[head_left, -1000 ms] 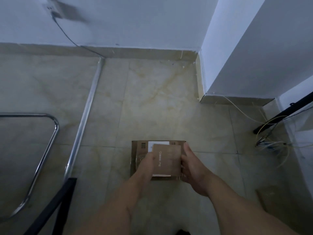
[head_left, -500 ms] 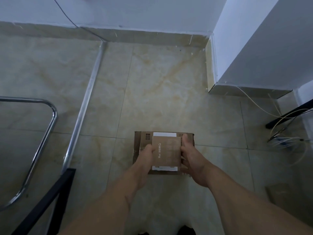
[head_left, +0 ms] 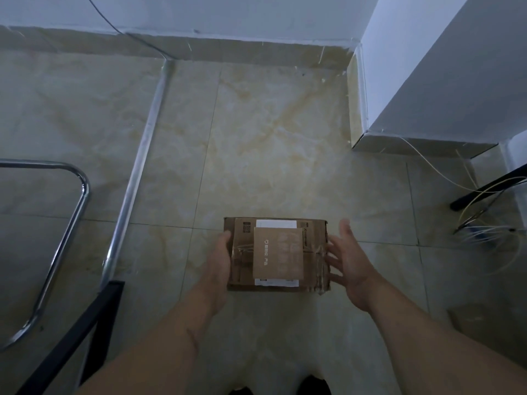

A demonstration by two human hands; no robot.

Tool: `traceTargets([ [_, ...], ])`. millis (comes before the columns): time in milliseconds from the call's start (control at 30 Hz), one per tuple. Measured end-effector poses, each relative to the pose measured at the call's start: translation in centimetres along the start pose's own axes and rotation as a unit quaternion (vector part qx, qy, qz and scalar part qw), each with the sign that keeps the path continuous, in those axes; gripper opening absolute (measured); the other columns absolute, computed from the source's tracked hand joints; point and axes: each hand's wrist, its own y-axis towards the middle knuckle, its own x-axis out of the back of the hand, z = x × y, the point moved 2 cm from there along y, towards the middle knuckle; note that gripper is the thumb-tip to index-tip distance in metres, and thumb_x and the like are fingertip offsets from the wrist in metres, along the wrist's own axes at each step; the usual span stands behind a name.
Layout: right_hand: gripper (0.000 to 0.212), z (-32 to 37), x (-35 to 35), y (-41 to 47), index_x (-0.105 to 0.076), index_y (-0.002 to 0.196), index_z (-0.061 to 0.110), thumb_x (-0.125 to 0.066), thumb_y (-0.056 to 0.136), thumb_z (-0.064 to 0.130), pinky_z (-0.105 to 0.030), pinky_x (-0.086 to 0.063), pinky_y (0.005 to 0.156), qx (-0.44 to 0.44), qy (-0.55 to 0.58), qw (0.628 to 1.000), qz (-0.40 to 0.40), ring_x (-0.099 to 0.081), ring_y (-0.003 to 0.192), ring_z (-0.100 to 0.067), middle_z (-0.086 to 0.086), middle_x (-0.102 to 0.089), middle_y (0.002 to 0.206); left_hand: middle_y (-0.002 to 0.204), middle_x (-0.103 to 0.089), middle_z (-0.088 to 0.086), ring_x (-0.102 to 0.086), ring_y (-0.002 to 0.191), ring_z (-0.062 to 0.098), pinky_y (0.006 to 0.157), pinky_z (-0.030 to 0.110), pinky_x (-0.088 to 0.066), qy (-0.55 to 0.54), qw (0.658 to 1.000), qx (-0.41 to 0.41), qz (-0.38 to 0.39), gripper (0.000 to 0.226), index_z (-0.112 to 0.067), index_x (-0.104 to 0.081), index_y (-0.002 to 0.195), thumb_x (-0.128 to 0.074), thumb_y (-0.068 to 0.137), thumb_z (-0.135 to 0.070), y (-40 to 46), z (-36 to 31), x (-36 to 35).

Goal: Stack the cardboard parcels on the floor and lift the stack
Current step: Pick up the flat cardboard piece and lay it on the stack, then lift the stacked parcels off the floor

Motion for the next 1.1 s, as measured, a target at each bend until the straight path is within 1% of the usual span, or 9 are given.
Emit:
traceTargets([
  [67, 0.082, -1.0, 1.7, 0.8, -0.042, 0.156, 0.025, -0.017, 0.096, 0.075, -0.043, -0.045, 0.106, -0.004, 0.018, 0.999, -0.045, -0.050, 0.139, -0.021, 0.005, -0.050, 0.157, 0.122, -0.062, -0.017, -0.062, 0.128, 0.004, 0.091, 0.017, -0.046, -0.011, 0.999, -0.030, -0.026, 0.062, -0.016, -0.071, 0.133, -0.018, 0.113, -0.040, -0.3, -0.6, 1.5],
  [133, 0.092, -2.6, 3.1, 2.3, -0.026, 0.165, 0.023, -0.018, 0.093, 0.079, -0.051, -0.027, 0.122, -0.011, 0.023, 0.997, -0.069, -0.030, 0.156, -0.025, 0.000, -0.028, 0.172, 0.162, -0.032, -0.013, -0.024, 0.157, 0.019, 0.121, 0.034, -0.021, -0.010, 0.997, -0.044, -0.058, 0.066, -0.022, -0.025, 0.165, -0.016, 0.109, -0.055, 1.6, -0.2, 3.8],
  [367, 0.091, -8.8, 2.7, 8.2, -0.027, 0.164, 0.019, -0.020, 0.094, 0.076, -0.051, -0.019, 0.125, -0.023, 0.052, 0.996, -0.075, -0.024, 0.159, -0.028, -0.004, -0.036, 0.168, 0.176, -0.011, -0.001, -0.010, 0.161, 0.022, 0.126, 0.048, -0.006, 0.030, 0.997, -0.026, -0.059, 0.100, -0.029, -0.014, 0.167, -0.020, 0.085, -0.086, 8.7, 6.3, 6.1],
  [467, 0.074, -10.0, 1.5, 9.9, -0.073, 0.120, 0.027, -0.017, 0.098, 0.071, -0.058, -0.029, 0.120, -0.033, 0.032, 0.998, -0.051, -0.046, 0.145, -0.041, 0.004, -0.074, 0.098, 0.169, -0.031, 0.007, -0.028, 0.156, 0.026, 0.122, 0.040, -0.021, 0.033, 0.998, -0.038, -0.025, 0.082, -0.017, -0.031, 0.163, -0.021, 0.100, -0.069, 10.3, 8.0, 4.8],
  [533, 0.078, -10.7, 0.9, 10.9, -0.080, 0.097, 0.032, -0.019, 0.090, 0.080, -0.061, -0.041, 0.111, -0.025, 0.020, 0.999, -0.041, -0.058, 0.132, -0.047, 0.005, -0.081, 0.081, 0.152, -0.051, 0.007, -0.059, 0.131, 0.028, 0.100, 0.034, -0.041, 0.018, 0.999, -0.030, -0.014, 0.069, -0.021, -0.050, 0.150, -0.025, 0.102, -0.064, 10.9, 8.8, 4.1],
  [633, 0.086, -12.4, 1.2, 12.9, -0.081, 0.115, 0.033, -0.024, 0.080, 0.088, -0.049, -0.049, 0.090, -0.018, 0.040, 0.998, -0.048, -0.070, 0.117, -0.041, 0.000, -0.085, 0.101, 0.124, -0.078, 0.009, -0.081, 0.089, 0.023, 0.085, 0.040, -0.059, -0.001, 1.000, -0.027, 0.013, 0.082, -0.022, -0.079, 0.114, -0.039, 0.081, -0.086, 13.3, 10.3, 4.2],
  [767, 0.084, -12.4, 1.5, 13.5, -0.066, 0.139, 0.036, -0.023, 0.086, 0.085, -0.035, -0.046, 0.073, -0.014, 0.014, 0.999, -0.028, -0.070, 0.108, -0.028, -0.005, -0.077, 0.125, 0.085, -0.086, 0.002, -0.081, 0.066, 0.013, 0.066, 0.035, -0.056, -0.010, 1.000, -0.010, 0.010, 0.063, -0.025, -0.078, 0.097, -0.029, 0.100, -0.065, 14.8, 11.3, 3.8],
  [967, 0.102, -10.6, 2.0, 11.4, -0.069, 0.135, 0.037, -0.021, 0.066, 0.095, -0.032, -0.040, 0.066, -0.015, 0.002, 1.000, -0.010, -0.072, 0.108, -0.035, -0.005, -0.080, 0.122, 0.071, -0.083, -0.005, -0.080, 0.062, 0.007, 0.050, 0.022, -0.058, -0.004, 1.000, 0.001, 0.025, 0.059, -0.026, -0.073, 0.097, -0.024, 0.106, -0.057, 14.0, 10.0, 3.2],
  [1100, 0.098, -7.5, 2.5, 8.8, -0.073, 0.131, 0.032, -0.019, 0.072, 0.089, -0.028, -0.041, 0.063, -0.012, 0.013, 1.000, 0.004, -0.073, 0.098, -0.025, -0.006, -0.080, 0.121, 0.086, -0.086, 0.000, -0.081, 0.069, 0.012, 0.059, 0.030, -0.059, -0.010, 0.999, -0.023, 0.029, 0.060, -0.027, -0.075, 0.103, -0.031, 0.095, -0.067, 12.5, 7.4, 3.3],
])
